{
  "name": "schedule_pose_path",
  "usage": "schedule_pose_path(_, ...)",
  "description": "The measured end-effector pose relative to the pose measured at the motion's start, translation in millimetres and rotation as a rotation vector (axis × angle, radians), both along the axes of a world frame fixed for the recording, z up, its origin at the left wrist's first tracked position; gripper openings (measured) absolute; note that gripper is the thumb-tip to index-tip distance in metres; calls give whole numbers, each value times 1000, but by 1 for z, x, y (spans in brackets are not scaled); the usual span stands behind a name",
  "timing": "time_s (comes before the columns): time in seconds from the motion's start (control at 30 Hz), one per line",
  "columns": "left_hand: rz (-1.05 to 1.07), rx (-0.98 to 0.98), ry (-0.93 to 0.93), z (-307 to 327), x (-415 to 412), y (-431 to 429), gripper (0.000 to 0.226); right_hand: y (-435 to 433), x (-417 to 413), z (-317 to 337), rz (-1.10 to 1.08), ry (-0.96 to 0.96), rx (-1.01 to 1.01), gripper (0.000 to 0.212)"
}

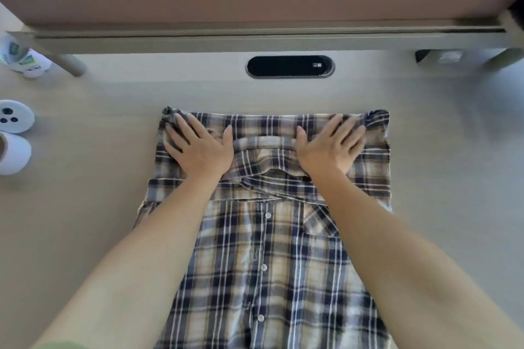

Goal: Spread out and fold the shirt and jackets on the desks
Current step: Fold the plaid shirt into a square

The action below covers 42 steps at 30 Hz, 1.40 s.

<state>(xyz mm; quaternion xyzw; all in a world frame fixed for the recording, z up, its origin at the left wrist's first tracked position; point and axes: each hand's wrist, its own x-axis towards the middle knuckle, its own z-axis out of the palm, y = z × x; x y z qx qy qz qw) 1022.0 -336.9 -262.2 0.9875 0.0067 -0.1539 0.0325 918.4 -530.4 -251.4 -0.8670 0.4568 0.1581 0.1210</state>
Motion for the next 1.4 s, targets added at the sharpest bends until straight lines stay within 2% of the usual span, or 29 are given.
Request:
schedule_pose_path(0.13, 6, -33, -33, -8, -4, 1, 104, 0, -14, -16, -70, -80, -12, 103)
schedule_pose_path(0.3, 42, -54, -58, -13, 18, -14, 103, -27, 14, -21, 11, -133, -71, 99)
schedule_pose_path(0.5, 58, -70, -57, -3, 60, -40, 103, -83, 58, -12, 248, -191, -64, 94)
schedule_pose_path(0.6, -123, -49, -137, 5, 45, -42, 101, -86, 45, 3, 351, -219, -227, 83)
schedule_pose_path(0.67, -258, -112, -150, 9, 29, -50, 95, -81, 44, 10, 462, -216, -231, 79)
schedule_pose_path(0.73, -322, -140, -134, 3, 17, -54, 90, -81, 55, 9, 542, -196, -200, 81)
schedule_pose_path(0.87, -253, -45, -87, -16, -13, -32, 82, -76, 46, -5, 677, -45, -192, 83)
schedule_pose_path(1.07, -249, -23, -94, -16, -16, -31, 76, -63, -6, -17, 536, -55, -93, 76)
schedule_pose_path(1.2, -262, -28, -118, -16, 9, -50, 77, -87, 28, -20, 553, -115, -130, 76)
schedule_pose_path(1.3, -289, -24, -113, -17, 43, -71, 78, -114, 58, -20, 576, -83, -148, 76)
schedule_pose_path(1.4, -313, -86, -131, -10, 53, -80, 78, -112, 61, -11, 568, -128, -154, 74)
